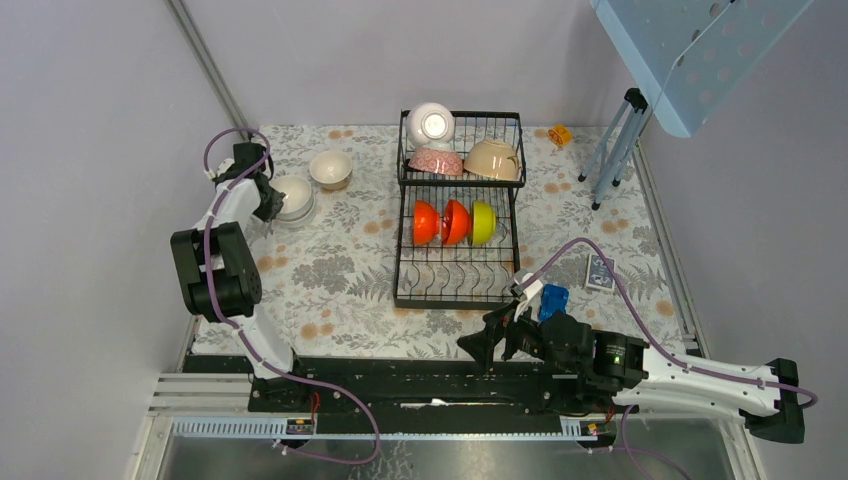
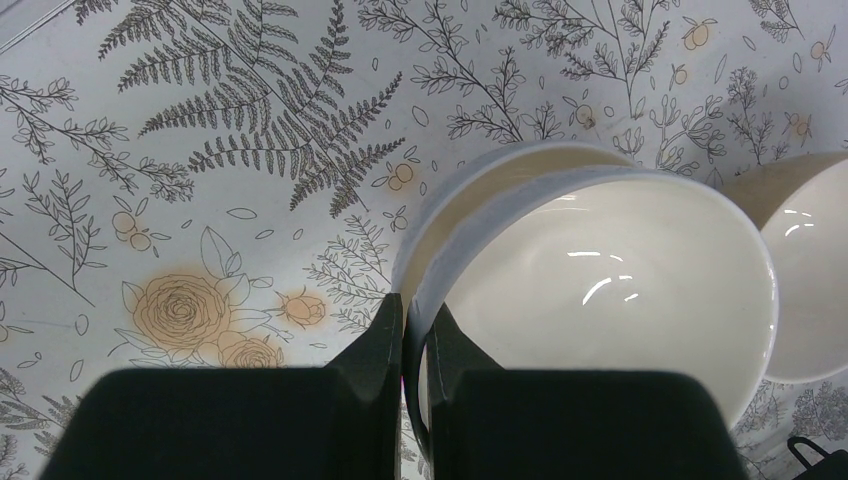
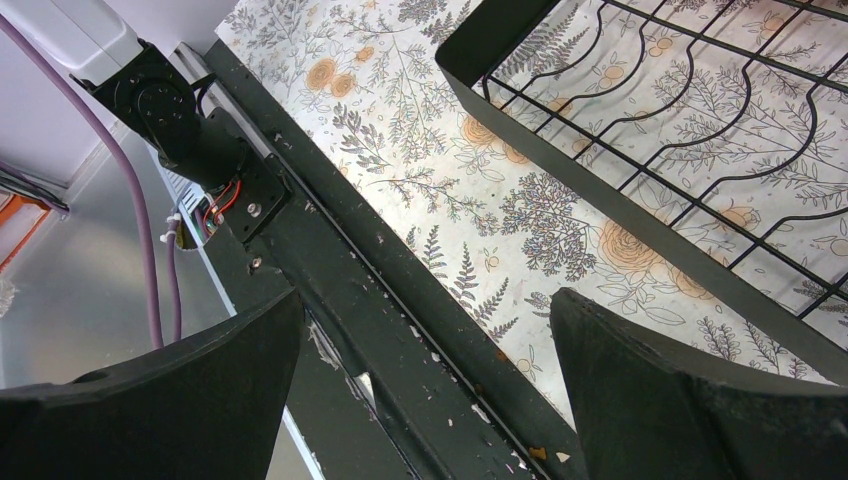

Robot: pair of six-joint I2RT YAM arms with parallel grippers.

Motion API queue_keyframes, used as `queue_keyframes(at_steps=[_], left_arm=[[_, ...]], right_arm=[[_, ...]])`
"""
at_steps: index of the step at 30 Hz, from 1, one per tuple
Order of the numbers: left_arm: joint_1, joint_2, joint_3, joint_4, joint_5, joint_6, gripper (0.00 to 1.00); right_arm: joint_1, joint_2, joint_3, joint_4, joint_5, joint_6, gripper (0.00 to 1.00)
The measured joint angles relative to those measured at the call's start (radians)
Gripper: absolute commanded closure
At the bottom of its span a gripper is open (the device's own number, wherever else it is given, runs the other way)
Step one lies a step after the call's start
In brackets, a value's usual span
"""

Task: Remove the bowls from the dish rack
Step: Place the bowl with the bowl.

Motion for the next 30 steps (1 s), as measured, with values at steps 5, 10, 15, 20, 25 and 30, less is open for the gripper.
queue_keyframes(at_steps=[5,10,15,20,25,30], left_arm=[[0.0,0.002,0.0,0.002,-0.003,0.005,0.82],[0.0,0.004,0.0,0.006,-0.003,0.008,0.74],[0.0,0.004,0.0,0.018,0.001,0.009,0.7],[0.0,0.004,0.0,0.023,0.011,0.01,0.53],[0.0,0.003,0.0,0.021,0.02,0.011,0.45],[0.0,-0.014,0.0,-0.001,0.02,0.011,0.45]], right_arm=[[0.0,0.0,0.0,-0.001,0.0,0.0,0.0],[0.0,-0.001,0.0,-0.013,0.0,0.0,0.0],[0.0,-0.001,0.0,-0.016,0.001,0.0,0.0],[0.0,-0.001,0.0,-0.018,0.001,0.0,0.0],[0.0,0.005,0.0,-0.018,0.001,0.0,0.0],[0.0,0.006,0.004,-0.027,0.001,0.0,0.0]])
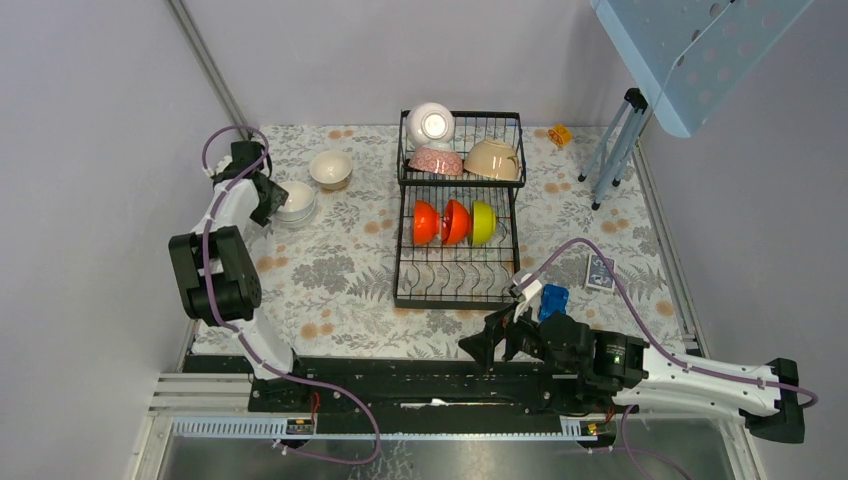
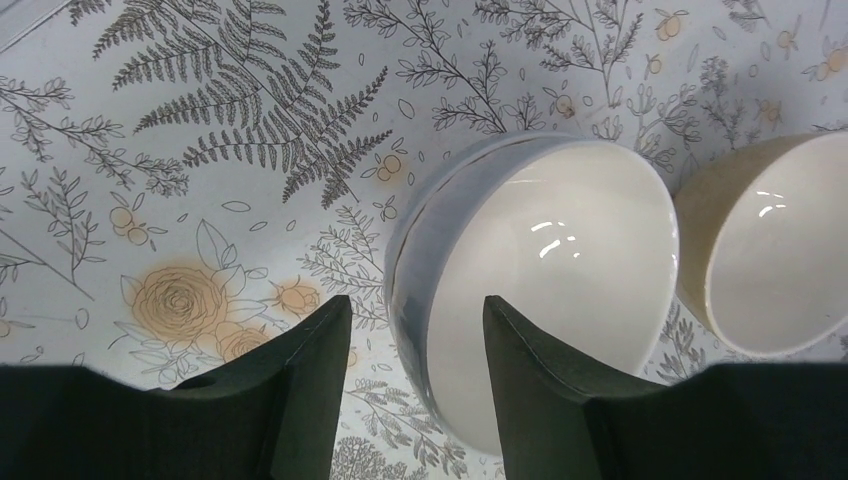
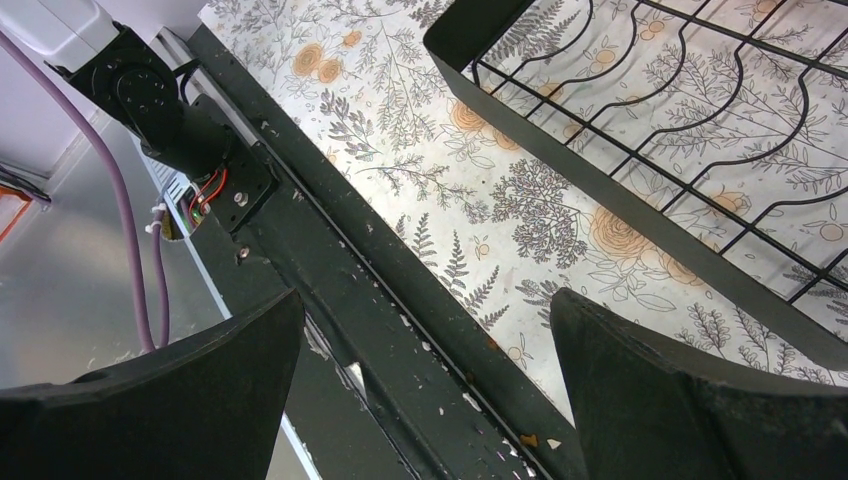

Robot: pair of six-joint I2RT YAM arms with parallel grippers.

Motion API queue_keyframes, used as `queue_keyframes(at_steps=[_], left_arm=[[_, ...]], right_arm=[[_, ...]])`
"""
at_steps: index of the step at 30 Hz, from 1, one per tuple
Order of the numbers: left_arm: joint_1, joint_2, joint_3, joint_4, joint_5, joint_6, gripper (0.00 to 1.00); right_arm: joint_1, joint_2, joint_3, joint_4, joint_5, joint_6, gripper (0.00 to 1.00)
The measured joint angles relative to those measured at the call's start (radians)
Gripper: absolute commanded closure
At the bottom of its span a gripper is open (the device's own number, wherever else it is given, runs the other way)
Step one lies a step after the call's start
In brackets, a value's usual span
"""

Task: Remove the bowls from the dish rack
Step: Place the bowl with the bowl, then adjust the bowl in the bowl.

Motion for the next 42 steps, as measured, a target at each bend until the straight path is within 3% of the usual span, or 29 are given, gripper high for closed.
queue_keyframes(at_steps=[11,19,24,29,42], left_arm=[[0.0,-0.103,0.0,-0.017,-0.005,-0.001,0.58],[0.0,-0.106,-0.05,-0.014,-0.003,0.003,0.6],[0.0,-0.106,-0.063,-0.002,0.001,0.005,0.83],[0.0,-0.106,-0.066,0.01,0.008,0.003,0.99],[0.007,-0.118,-0.104,0.058,0.047,-0.021,1.0]], right_arm=[[0.0,-0.029,0.015,-0.018,0.0,0.0,0.0],[0.0,-0.037,0.015,-0.028,0.0,0.0,0.0],[0.0,-0.029,0.02,-0.032,0.0,-0.001,0.0],[0.0,-0.014,0.029,-0.031,0.0,-0.001,0.0],[0.0,-0.008,0.029,-0.031,0.0,-0.001,0.0]])
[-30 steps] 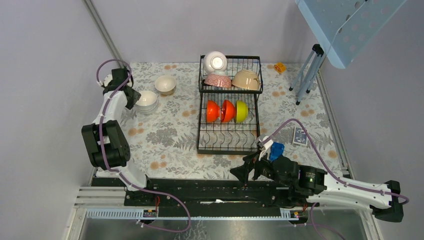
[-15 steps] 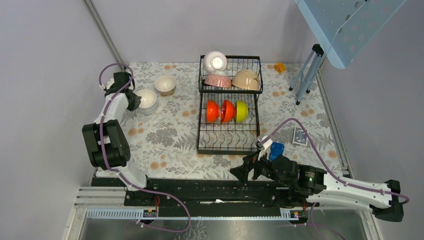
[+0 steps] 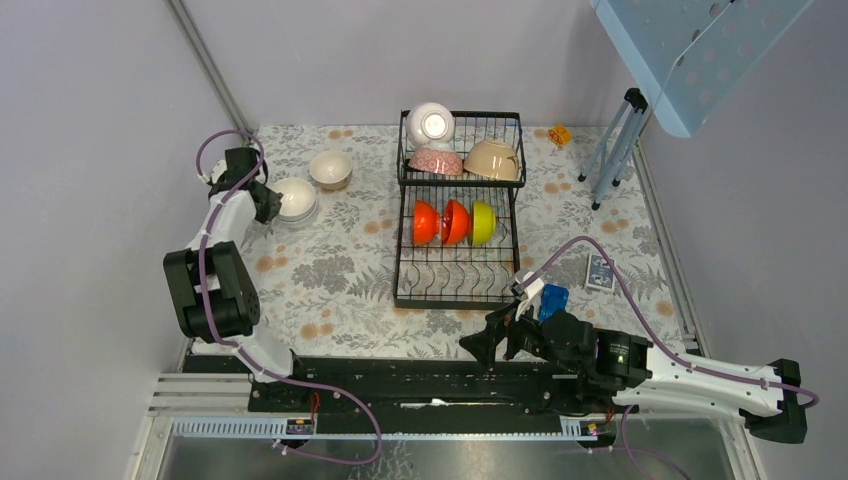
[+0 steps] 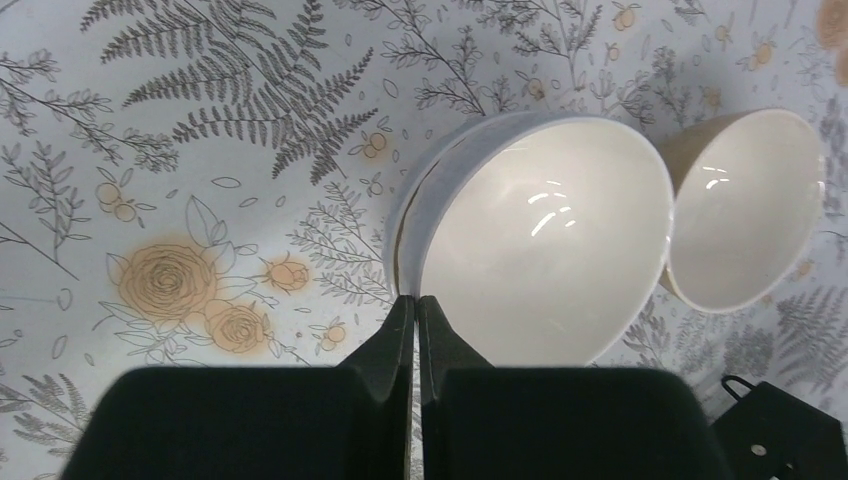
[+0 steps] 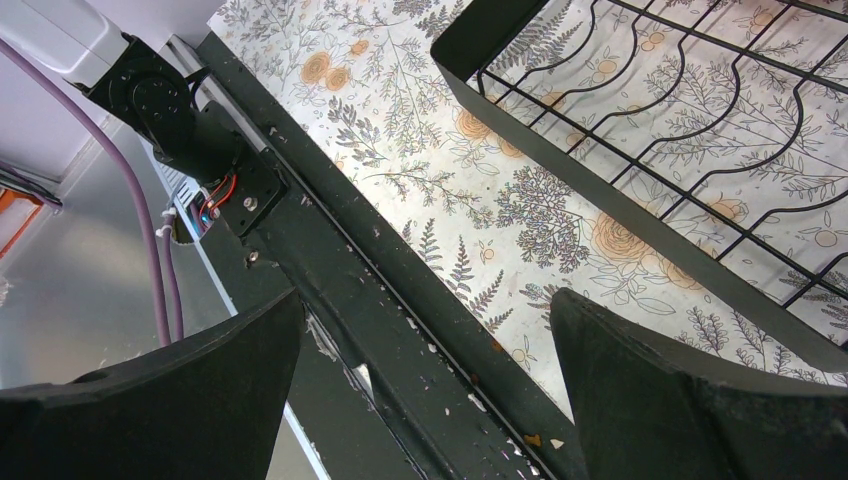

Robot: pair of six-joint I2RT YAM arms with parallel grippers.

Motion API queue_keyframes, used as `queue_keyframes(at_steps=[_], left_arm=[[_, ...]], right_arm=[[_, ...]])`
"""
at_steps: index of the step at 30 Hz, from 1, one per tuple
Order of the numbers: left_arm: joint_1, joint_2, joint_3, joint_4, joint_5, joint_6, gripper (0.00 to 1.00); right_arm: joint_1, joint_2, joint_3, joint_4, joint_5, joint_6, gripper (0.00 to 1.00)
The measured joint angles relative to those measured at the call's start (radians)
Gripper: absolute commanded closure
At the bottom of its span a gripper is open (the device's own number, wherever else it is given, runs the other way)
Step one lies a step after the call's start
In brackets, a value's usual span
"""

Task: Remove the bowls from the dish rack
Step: Adjust the bowl in the bowl.

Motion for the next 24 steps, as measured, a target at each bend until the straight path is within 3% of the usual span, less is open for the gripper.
queue_keyframes(at_steps=[16,18,21,24], left_arm=[[0.0,-0.06,-0.024,0.055,0.081,-0.043,0.98],[0.0,-0.06,-0.032,0.049,0.08,-0.04,0.83],[0.0,-0.06,-0.035,0.043,0.077,-0.028,0.51],[0.0,-0.06,-0.034,0.04,0.072,-0.019,0.37]], right_arm=[[0.0,-0.019,0.0,0.0,0.0,0.001,0.0],[0.0,-0.021,0.0,0.0,0.0,0.001,0.0],[0.0,-0.023,0.0,-0.001,0.0,0.001,0.0],[0.0,-0.026,0.0,-0.001,0.0,0.001,0.0]])
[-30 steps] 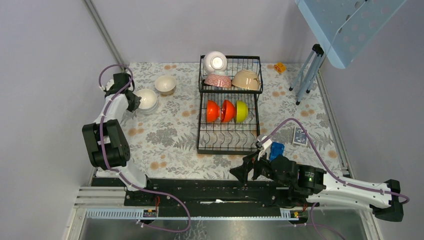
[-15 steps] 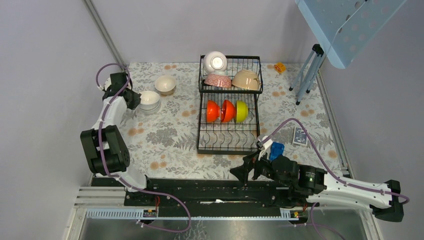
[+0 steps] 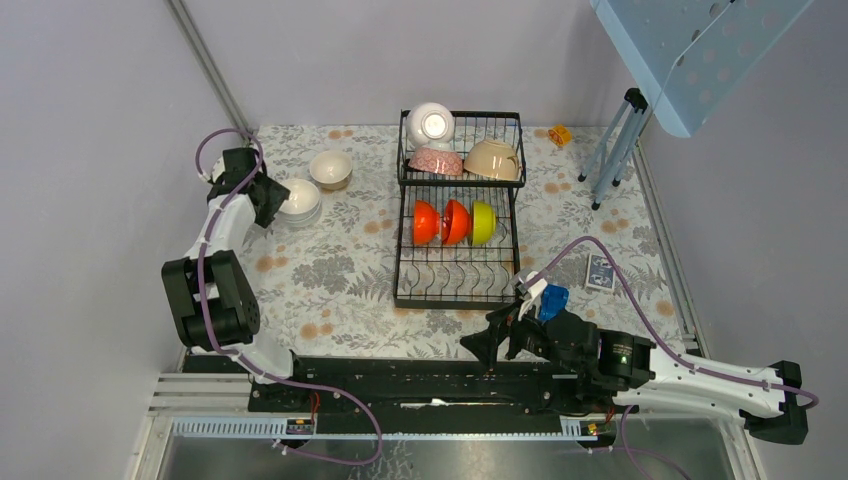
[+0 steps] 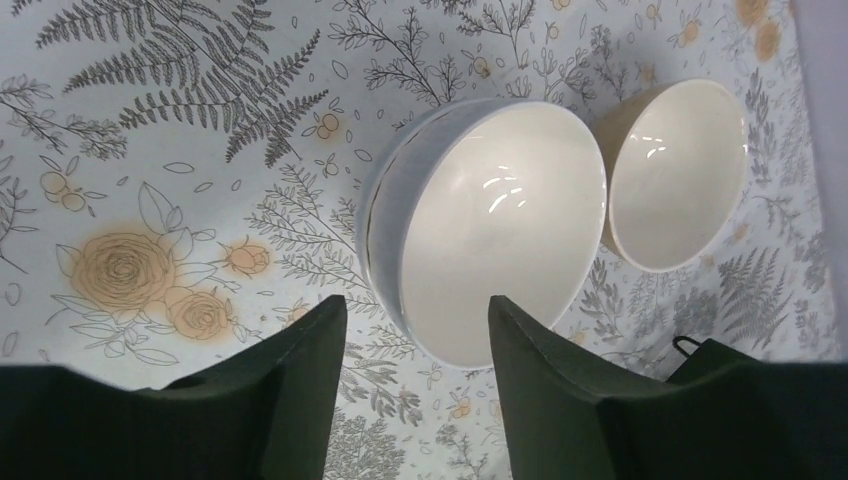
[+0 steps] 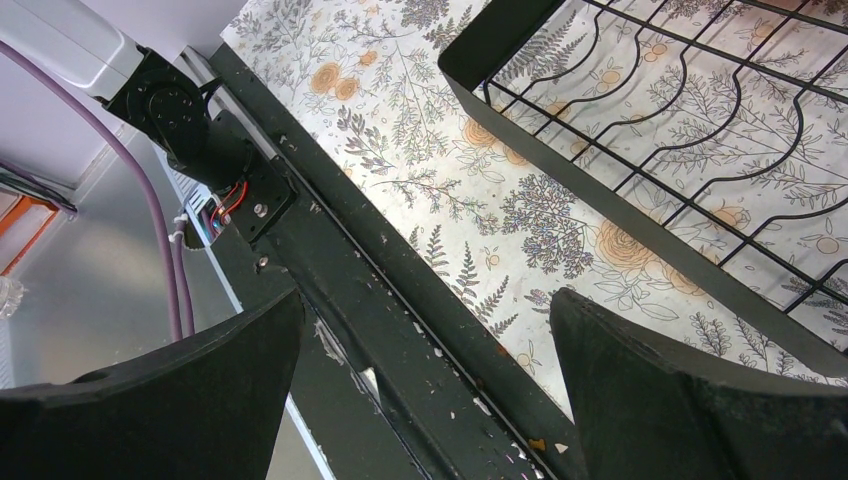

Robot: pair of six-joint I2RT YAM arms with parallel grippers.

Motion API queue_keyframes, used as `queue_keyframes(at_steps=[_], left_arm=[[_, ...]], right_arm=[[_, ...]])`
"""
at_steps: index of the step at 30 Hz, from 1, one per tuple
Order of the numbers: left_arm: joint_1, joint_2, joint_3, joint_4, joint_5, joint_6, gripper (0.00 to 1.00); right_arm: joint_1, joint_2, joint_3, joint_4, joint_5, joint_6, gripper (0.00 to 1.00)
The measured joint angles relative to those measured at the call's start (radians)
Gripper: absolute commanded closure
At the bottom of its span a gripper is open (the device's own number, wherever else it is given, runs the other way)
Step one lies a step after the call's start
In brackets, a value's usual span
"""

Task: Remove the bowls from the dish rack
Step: Adjust the bowl in the bowl.

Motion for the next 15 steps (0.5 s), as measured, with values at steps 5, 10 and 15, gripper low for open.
queue_keyframes(at_steps=[5,10,15], left_arm=[[0.0,-0.006,0.02,-0.022,-0.019,0.016,0.32],[0.0,-0.034,0.036,-0.044,-0.083,0.058,0.4],[0.0,-0.033,0.039,-0.051,-0.134,0.106,0.46]], right_arm=[[0.0,0.0,0.0,0.0,0.0,0.0,0.0],[0.0,-0.011,0.0,0.0,0.0,0.001,0.0],[0.0,-0.032,0.0,-0.001,0.0,0.005,0.0]])
